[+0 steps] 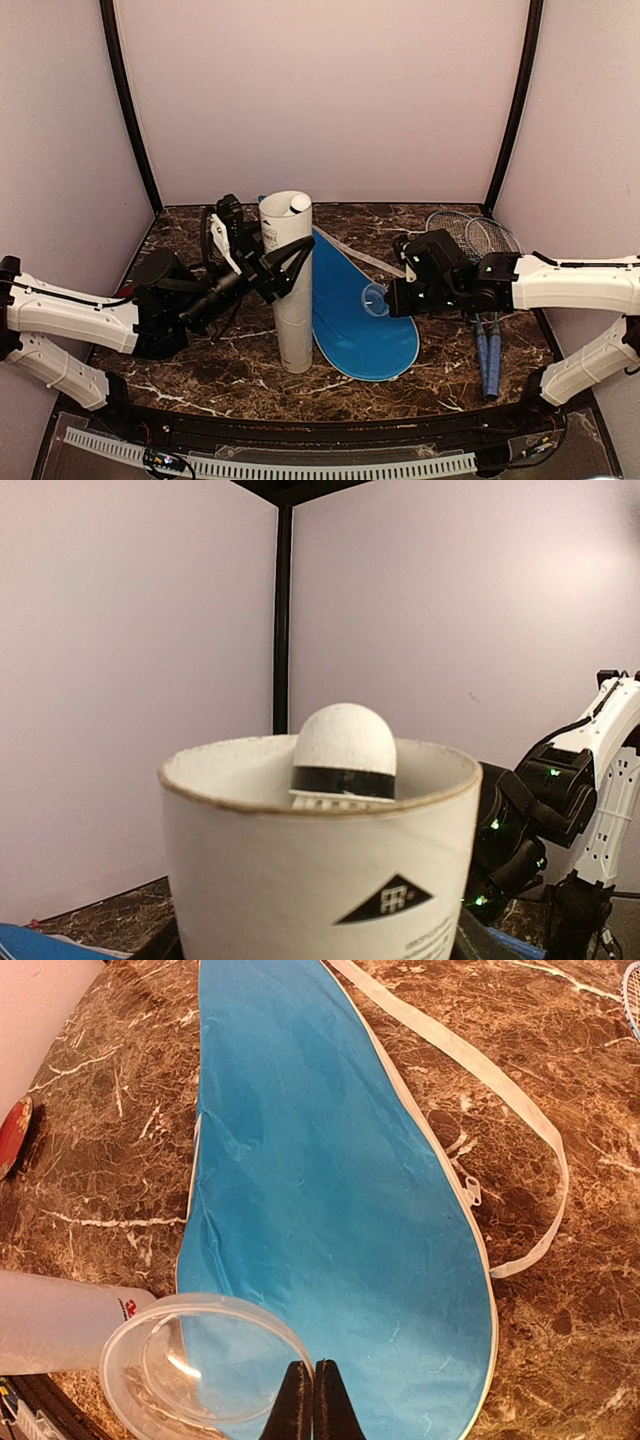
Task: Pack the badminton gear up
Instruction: Place the shuttle tube at the center of the board.
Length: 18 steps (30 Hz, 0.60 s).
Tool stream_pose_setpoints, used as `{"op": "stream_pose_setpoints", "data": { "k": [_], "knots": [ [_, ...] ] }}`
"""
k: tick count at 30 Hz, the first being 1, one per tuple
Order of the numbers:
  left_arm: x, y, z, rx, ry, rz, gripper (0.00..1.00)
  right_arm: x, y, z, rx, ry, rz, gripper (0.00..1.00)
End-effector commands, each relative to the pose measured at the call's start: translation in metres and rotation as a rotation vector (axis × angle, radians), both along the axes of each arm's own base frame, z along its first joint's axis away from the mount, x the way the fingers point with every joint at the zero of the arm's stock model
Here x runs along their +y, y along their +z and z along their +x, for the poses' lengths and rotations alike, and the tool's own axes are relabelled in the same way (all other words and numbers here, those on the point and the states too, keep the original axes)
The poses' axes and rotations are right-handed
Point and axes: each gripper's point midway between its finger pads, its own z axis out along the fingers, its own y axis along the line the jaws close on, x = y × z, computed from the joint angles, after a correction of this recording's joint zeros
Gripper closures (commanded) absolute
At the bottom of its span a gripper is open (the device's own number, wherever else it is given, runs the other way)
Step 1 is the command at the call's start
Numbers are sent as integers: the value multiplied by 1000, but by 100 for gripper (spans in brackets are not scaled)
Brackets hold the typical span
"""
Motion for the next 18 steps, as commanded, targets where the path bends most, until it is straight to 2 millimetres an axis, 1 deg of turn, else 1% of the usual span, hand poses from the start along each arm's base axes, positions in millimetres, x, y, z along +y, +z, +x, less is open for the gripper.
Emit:
{"op": "stream_pose_setpoints", "data": {
  "k": [1,8,12,16,18],
  "knots": [
    [14,46,-12,-94,-23,-199,35,1,8,8,-16,-25,16,100],
    [7,27,-8,-49,-27,-171,33,0,6,8,-11,-26,15,100],
    [2,19,-9,-34,-48,-134,32,2,5,9,-10,-24,23,100],
    [1,17,-10,-27,-53,-91,31,3,6,9,-11,-24,31,100],
    [6,24,-12,-42,-42,-91,31,3,5,8,-9,-24,32,100]
  ]
}}
